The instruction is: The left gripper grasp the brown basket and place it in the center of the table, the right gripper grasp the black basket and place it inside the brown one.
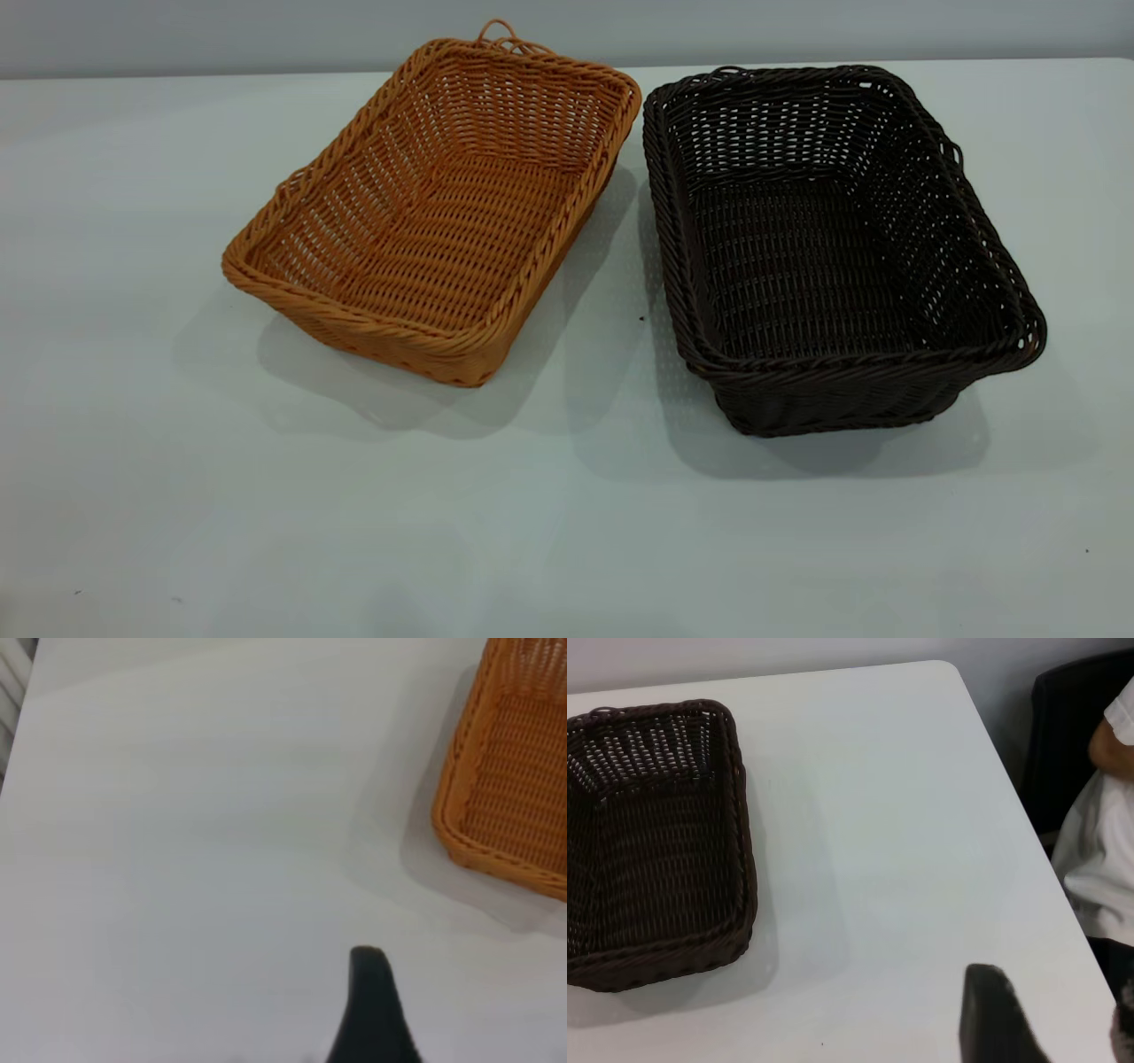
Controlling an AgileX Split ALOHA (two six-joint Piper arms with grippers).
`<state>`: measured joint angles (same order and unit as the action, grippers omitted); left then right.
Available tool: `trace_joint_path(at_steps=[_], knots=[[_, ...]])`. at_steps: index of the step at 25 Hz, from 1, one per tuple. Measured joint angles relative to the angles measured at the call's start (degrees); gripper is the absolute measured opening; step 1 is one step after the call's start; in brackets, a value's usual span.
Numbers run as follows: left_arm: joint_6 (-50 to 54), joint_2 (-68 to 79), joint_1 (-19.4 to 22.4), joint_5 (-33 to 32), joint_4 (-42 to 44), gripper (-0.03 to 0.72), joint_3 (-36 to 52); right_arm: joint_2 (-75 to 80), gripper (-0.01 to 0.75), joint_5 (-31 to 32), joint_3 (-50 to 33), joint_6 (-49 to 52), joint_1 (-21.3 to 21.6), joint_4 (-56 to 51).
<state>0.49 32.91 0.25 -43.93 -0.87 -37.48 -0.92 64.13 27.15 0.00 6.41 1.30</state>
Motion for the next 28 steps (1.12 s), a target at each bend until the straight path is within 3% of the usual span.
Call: trace_joint_path(at_steps=[11, 18, 28], knots=[[-16.36, 35.99, 0.00, 12.00, -13.83, 0.484, -16.08, 0.00, 0.623, 0.00, 0.00, 4.40, 0.00, 0.00], [-23.73, 55.47, -2.25, 15.11, -18.97, 0.547, -26.74, 1.09, 0.627, -0.06, 0.00, 6.88, 0.00, 0.00], [-29.23, 78.73, -9.01, 20.68, -19.11, 0.554, -36.63, 10.59, 0.601, -1.42, 3.72, 10.64, 0.00, -1.30]])
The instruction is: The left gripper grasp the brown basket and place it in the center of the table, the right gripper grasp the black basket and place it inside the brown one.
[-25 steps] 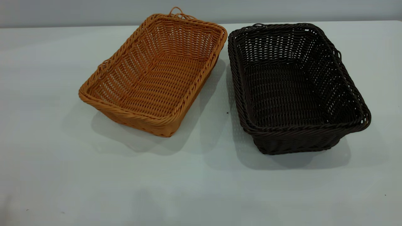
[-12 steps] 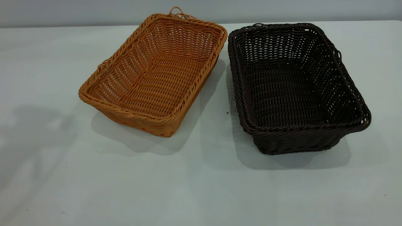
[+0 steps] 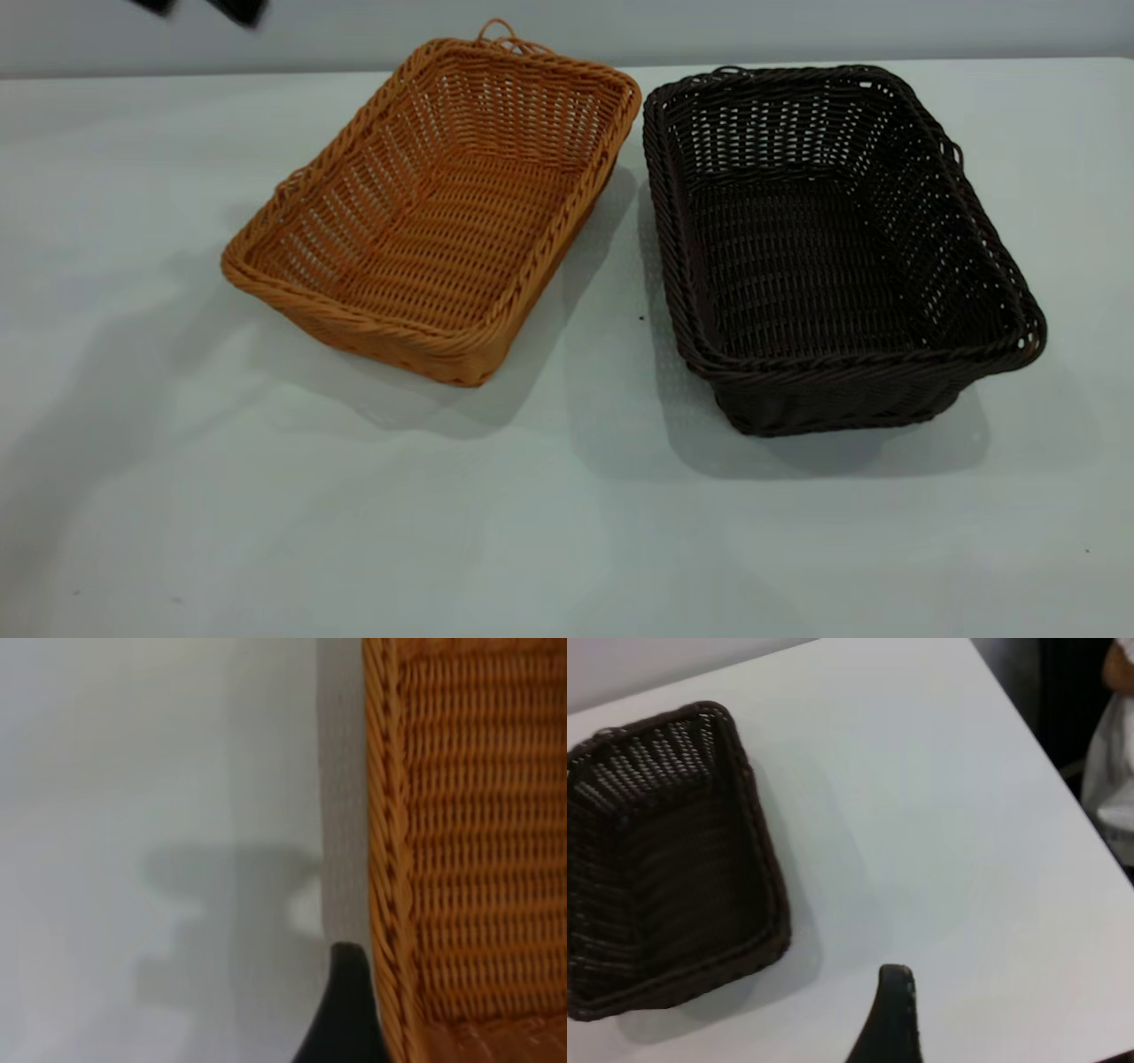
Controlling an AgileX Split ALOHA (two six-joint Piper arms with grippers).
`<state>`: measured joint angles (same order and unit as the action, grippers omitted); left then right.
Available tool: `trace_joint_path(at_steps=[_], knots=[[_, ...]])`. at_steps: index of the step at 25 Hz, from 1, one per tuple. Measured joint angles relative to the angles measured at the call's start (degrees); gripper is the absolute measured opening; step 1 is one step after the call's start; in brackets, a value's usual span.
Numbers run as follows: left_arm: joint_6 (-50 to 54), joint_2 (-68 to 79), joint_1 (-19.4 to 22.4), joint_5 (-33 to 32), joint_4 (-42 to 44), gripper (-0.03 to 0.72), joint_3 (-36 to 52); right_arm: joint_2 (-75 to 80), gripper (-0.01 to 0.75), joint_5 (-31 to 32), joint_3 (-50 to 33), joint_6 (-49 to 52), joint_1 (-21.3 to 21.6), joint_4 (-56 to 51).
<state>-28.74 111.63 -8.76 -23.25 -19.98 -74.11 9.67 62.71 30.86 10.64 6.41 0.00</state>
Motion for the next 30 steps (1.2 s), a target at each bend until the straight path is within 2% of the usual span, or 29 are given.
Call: trace_joint_path(at_steps=[9, 18, 21, 24, 26, 27, 30], knots=[[-0.31, 17.65, -0.07, 1.47, -1.92, 0.554, -10.15, 15.21, 0.593, -8.72, 0.77, -1.39, 0.00, -7.76], [-1.83, 26.91, -0.66, 0.98, -5.79, 0.537, -17.29, 35.14, 0.593, -15.85, 0.77, -5.31, 0.00, -15.37], [-2.32, 27.57, -1.17, 1.73, -5.80, 0.451, -17.48, 40.99, 0.593, -17.83, 0.77, -8.64, 0.00, -20.81], [-3.94, 27.64, -1.17, 2.73, -5.85, 0.276, -17.72, 46.44, 0.593, -18.90, 0.77, -13.71, 0.00, -27.73], [-5.69, 27.64, -1.17, 3.05, -5.98, 0.125, -17.81, 50.00, 0.593, -19.32, 0.77, -17.07, 0.00, -32.85], [-6.53, 27.64, -1.17, 3.05, -6.12, 0.088, -17.88, 52.01, 0.593, -19.43, 0.77, -18.75, 0.00, -34.91], [-7.94, 27.49, -1.17, 2.84, -6.49, 0.078, -17.95, 57.89, 0.593, -19.90, 0.77, -22.61, -0.94, -42.13]])
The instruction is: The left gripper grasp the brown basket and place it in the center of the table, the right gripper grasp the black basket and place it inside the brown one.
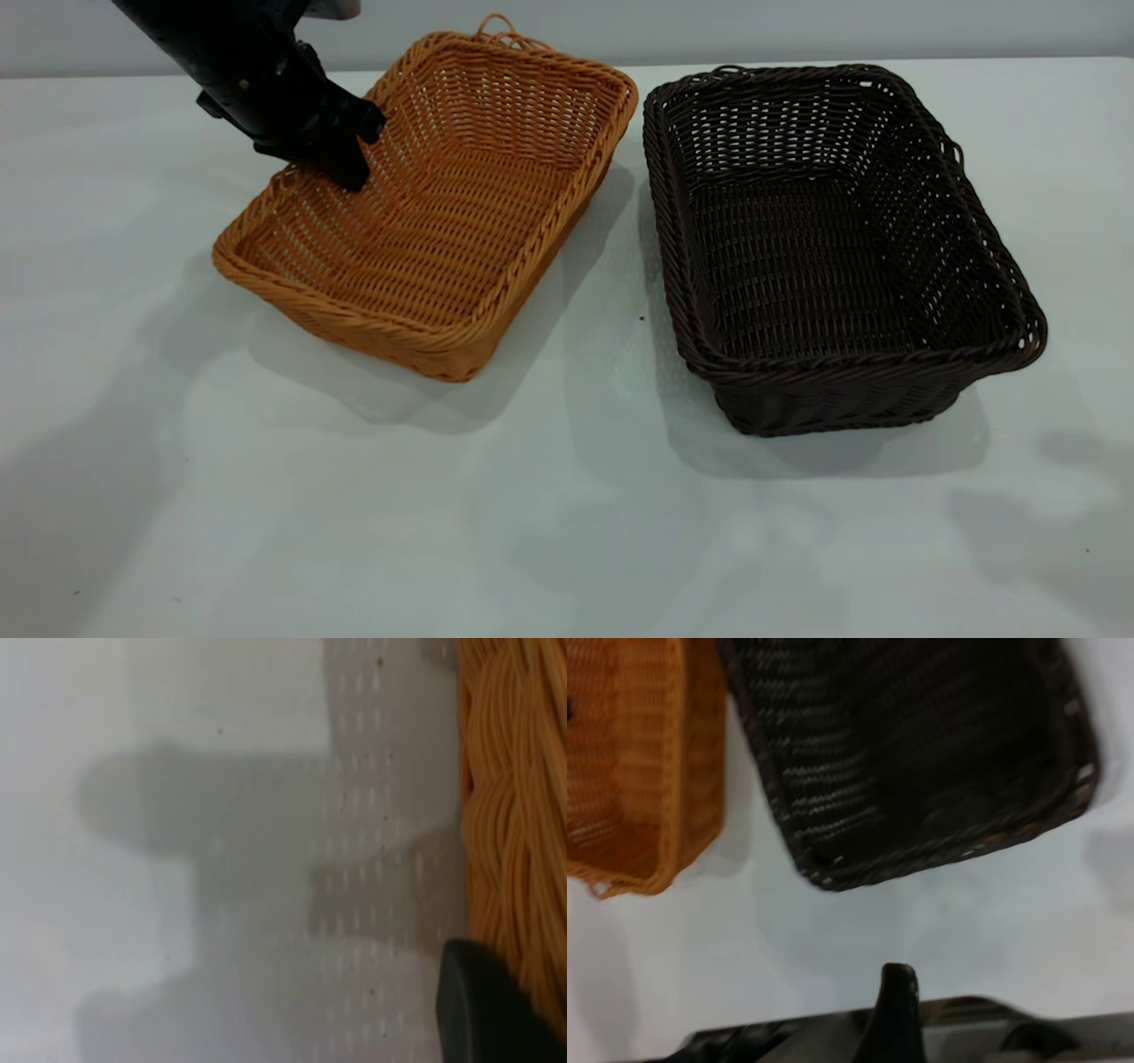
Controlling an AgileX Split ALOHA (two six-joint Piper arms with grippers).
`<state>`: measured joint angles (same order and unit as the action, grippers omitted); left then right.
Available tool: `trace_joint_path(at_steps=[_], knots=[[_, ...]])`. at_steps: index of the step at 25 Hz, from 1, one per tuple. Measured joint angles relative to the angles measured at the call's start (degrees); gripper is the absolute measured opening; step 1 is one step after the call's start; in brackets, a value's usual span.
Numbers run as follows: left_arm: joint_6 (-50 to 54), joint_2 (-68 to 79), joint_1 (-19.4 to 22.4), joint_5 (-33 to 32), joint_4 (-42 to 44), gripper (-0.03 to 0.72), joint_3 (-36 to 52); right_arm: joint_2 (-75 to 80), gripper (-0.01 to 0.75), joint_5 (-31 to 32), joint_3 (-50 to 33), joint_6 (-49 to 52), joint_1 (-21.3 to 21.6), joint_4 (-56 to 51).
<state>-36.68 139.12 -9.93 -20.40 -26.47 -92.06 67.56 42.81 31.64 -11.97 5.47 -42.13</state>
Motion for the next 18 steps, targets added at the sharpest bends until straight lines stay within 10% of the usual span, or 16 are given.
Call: trace_joint_path(at_steps=[18], knots=[[-3.29, -13.74, 2.65, 0.84, 1.41, 0.076, 0.00, 34.15, 0.593, -10.20, 0.80, -3.81, -16.07, -38.22]])
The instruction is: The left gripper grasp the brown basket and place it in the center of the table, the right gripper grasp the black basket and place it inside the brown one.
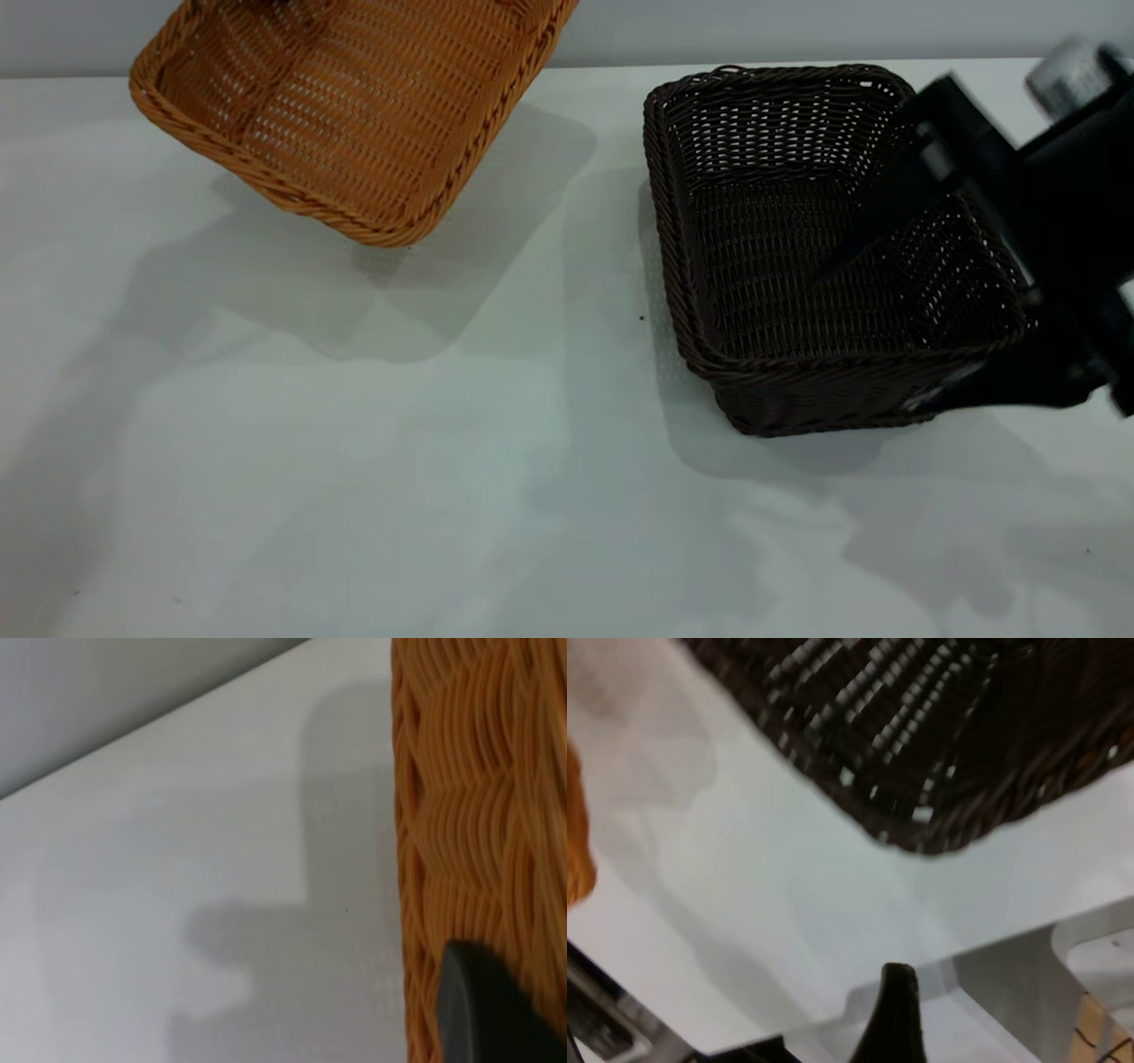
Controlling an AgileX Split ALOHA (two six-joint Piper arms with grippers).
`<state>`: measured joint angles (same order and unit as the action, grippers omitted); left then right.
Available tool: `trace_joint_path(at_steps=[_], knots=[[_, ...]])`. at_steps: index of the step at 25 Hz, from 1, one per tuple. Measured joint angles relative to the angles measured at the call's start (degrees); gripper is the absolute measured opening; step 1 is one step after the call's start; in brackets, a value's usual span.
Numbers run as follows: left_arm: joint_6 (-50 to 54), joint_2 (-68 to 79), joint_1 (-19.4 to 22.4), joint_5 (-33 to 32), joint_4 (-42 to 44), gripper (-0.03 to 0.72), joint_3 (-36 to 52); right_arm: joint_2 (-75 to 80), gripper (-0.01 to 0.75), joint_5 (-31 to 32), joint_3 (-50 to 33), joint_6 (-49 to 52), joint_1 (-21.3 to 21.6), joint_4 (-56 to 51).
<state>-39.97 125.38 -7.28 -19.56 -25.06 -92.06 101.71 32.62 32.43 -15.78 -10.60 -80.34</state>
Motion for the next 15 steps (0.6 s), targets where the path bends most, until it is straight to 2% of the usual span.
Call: trace_joint_path(at_steps=[9, 12, 15], knots=[[-0.27, 0.00, 0.00, 0.03, 0.11, 0.076, 0.05, 11.21, 0.593, -8.13, 0.76, -14.85, -0.14, -20.00], [-1.16, 0.00, 0.00, 0.09, 0.11, 0.076, 0.05, 14.17, 0.587, -10.89, 2.26, -17.44, -0.14, -21.50], [-1.53, 0.00, 0.00, 0.09, 0.11, 0.076, 0.05, 16.27, 0.533, -11.31, 4.14, -17.97, -0.14, -21.82]])
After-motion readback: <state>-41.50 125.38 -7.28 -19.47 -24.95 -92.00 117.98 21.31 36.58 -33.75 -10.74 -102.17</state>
